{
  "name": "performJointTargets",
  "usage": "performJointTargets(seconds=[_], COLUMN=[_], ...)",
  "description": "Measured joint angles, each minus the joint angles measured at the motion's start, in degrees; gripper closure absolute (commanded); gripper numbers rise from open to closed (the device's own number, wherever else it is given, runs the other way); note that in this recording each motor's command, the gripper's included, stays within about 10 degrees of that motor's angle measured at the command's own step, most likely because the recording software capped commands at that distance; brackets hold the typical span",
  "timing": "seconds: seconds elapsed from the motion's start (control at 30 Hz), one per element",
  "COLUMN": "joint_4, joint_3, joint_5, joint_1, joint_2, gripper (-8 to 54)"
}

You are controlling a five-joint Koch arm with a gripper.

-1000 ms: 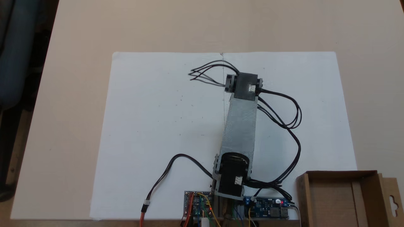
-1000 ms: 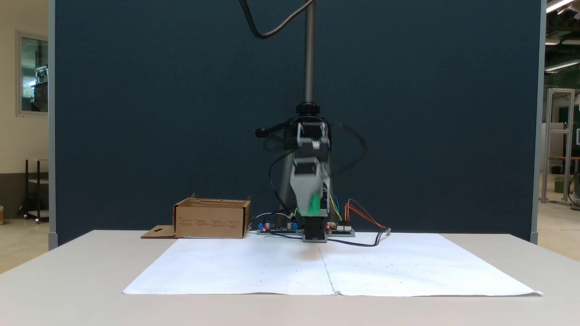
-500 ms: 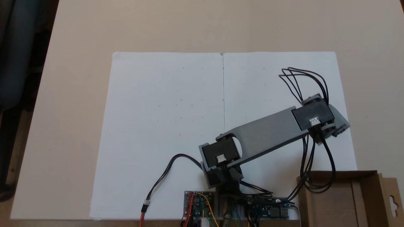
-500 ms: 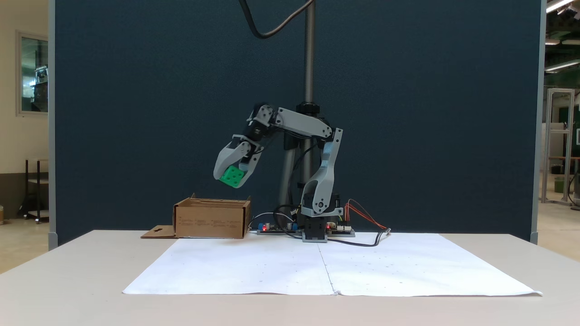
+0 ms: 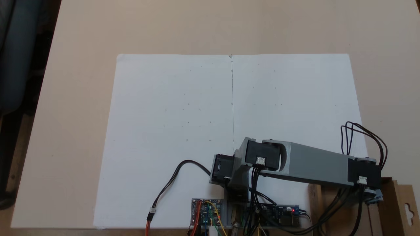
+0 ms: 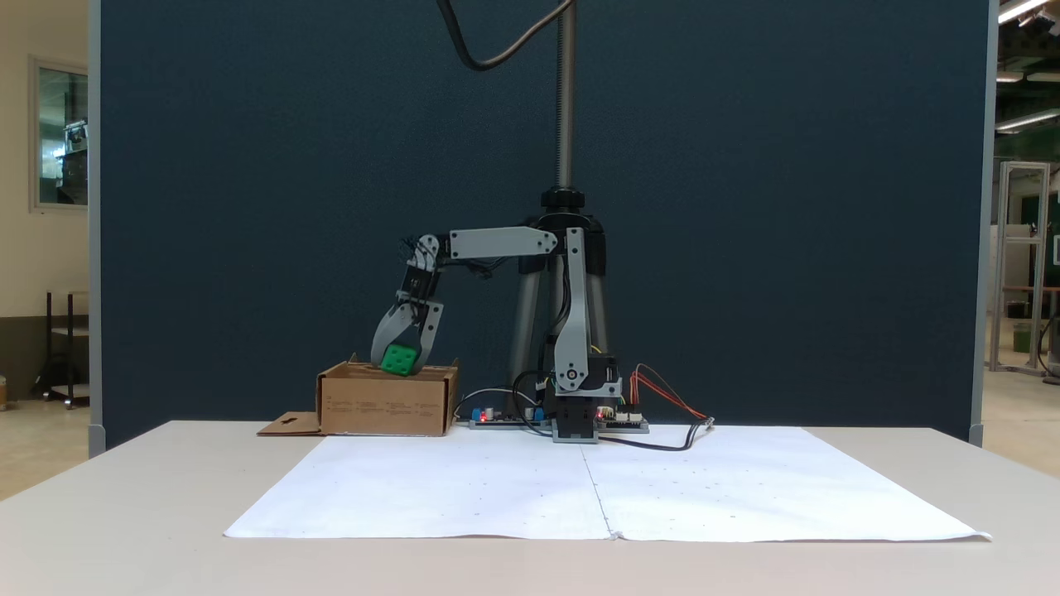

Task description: Grasp a green dice and put it in the bin.

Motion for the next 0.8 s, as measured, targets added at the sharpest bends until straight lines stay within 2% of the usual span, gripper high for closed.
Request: performJointTargets(seconds=[0.17,0.23,0.3,0.53,0.67,0.8], joint_4=[-1.23,-2.64,-4.04,-4.83,-5.62,-5.62], joint_3=[-0.18,-0.18,-0.18,-0.18,-5.8,-9.49], joint_5=[-0.35,-0.35,-0.35,-0.18,5.54,14.5], joint_1=[1.41,1.41,1.49,0.97,-2.55,-9.14], joint_2=[-1.93,-2.72,-4.22,-4.66,-4.31,0.97], gripper=[33.6,15.6,9.7,9.3,9.4,9.4])
